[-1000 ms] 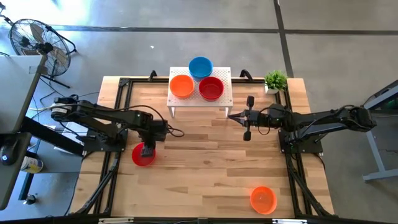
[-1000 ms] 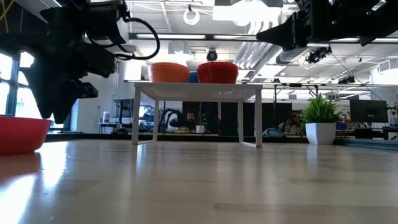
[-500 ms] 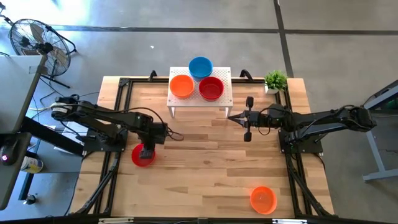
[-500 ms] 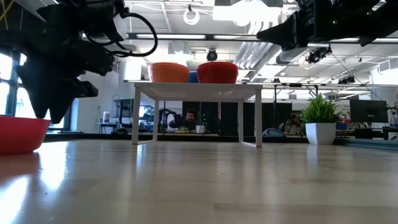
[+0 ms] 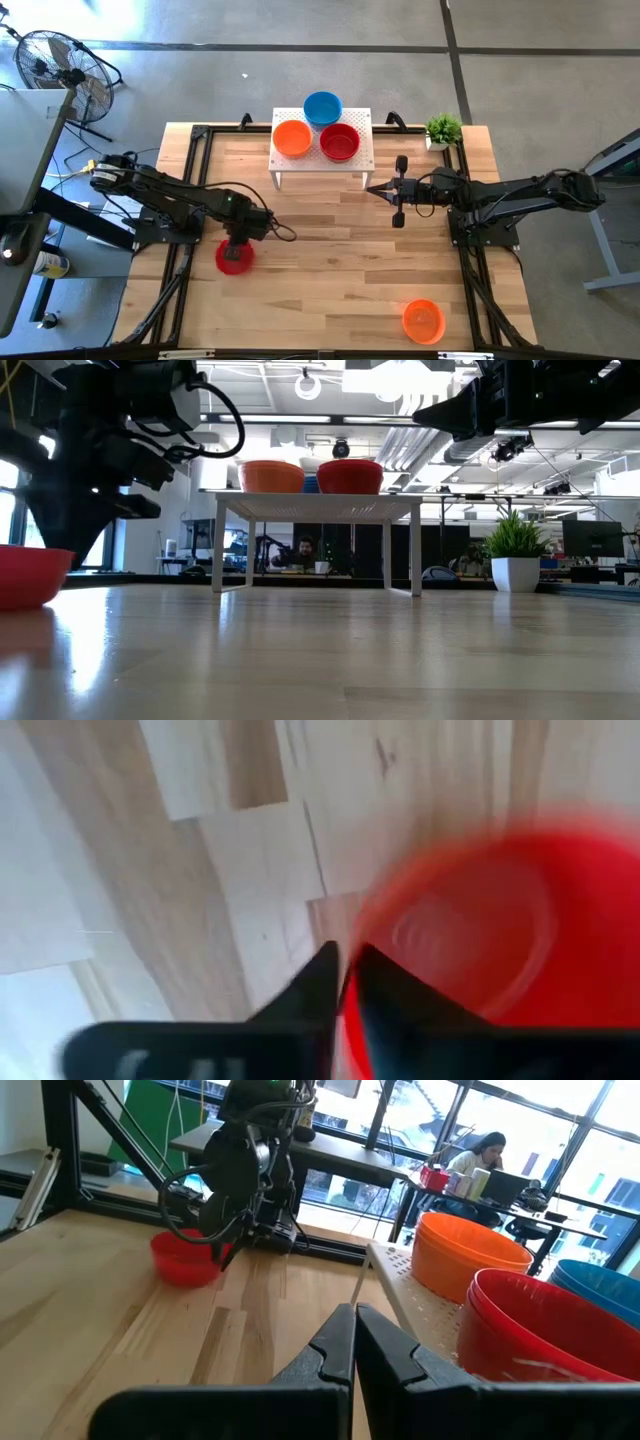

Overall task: Pick & Place Mini bowls
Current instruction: Stack the red bowl on the red bowl on the shelf

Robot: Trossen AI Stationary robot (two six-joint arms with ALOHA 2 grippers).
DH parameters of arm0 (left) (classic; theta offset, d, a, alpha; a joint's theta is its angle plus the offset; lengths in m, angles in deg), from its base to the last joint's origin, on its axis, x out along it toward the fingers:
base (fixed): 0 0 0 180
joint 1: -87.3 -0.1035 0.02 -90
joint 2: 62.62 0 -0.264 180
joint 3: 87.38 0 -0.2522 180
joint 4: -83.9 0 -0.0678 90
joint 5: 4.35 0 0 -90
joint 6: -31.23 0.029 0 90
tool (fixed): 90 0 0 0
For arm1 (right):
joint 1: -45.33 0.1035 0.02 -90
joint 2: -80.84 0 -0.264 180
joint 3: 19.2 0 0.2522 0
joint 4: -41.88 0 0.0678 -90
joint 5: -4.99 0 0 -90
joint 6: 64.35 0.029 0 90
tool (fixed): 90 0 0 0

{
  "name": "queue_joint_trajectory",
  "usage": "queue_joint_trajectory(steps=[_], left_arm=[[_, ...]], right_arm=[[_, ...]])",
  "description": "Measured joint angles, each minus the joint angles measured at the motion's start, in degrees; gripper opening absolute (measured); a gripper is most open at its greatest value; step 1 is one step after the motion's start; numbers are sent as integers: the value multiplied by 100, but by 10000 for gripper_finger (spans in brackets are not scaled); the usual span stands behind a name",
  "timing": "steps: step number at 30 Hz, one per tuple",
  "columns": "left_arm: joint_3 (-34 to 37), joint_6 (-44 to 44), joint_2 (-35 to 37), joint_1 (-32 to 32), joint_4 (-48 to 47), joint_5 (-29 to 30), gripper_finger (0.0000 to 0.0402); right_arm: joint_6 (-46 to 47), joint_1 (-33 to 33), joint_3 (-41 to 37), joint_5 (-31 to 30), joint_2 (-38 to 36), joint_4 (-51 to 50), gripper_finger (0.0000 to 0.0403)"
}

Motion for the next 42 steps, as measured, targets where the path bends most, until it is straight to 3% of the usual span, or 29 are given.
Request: queue_joint_trajectory(steps=[2, 6, 13, 20, 28, 38, 42], left_arm=[[-89, -108, 0, -64, 8, 123, 10], [-463, -561, 0, -349, 318, 115, 10], [-826, -1782, -31, -744, 2369, 7, 4], [-832, -2445, -872, -918, 4017, 310, 3], [-822, -2955, -1653, -945, 4572, 657, 2], [-825, -3475, -1967, -1253, 5043, 842, 2], [-827, -3601, -1967, -1248, 5040, 847, 25]], right_arm=[[15, 0, 0, 0, 0, 0, 0], [55, 0, 0, 2, 0, 14, 0], [127, 0, 0, 4, 0, 22, 0], [125, 0, 0, 11, 0, -15, 0], [105, 0, 0, 37, 0, -59, 0], [86, 0, 0, 42, 0, -68, 0], [85, 0, 0, 44, 0, -88, 0]])
